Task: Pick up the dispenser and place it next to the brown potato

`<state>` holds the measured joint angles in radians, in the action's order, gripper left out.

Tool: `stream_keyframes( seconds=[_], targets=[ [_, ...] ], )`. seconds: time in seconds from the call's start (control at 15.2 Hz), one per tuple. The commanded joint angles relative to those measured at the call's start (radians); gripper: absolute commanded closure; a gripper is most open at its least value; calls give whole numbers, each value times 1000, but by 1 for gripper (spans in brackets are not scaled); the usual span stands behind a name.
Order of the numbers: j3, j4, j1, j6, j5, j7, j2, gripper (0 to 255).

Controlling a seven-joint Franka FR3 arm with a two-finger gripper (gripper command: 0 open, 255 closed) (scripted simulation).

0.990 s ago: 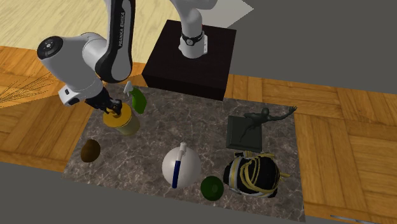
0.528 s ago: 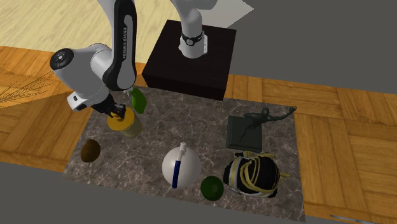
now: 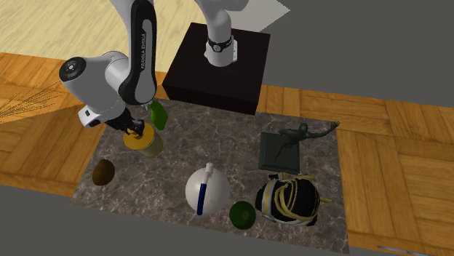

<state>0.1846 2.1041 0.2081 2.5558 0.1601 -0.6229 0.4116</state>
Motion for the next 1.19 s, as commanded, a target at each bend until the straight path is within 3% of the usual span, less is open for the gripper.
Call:
stream_keyframes(
  seconds=[0.0, 0.33, 0.59, 1.12],
  targets=[
    [0, 0, 0, 0, 0, 0, 0, 0],
    [0, 0, 0, 0, 0, 0, 0, 0],
    [22, 2, -15, -98, -37, 25, -103, 0],
    [22, 2, -15, -98, -37, 25, -103, 0]
  ],
)
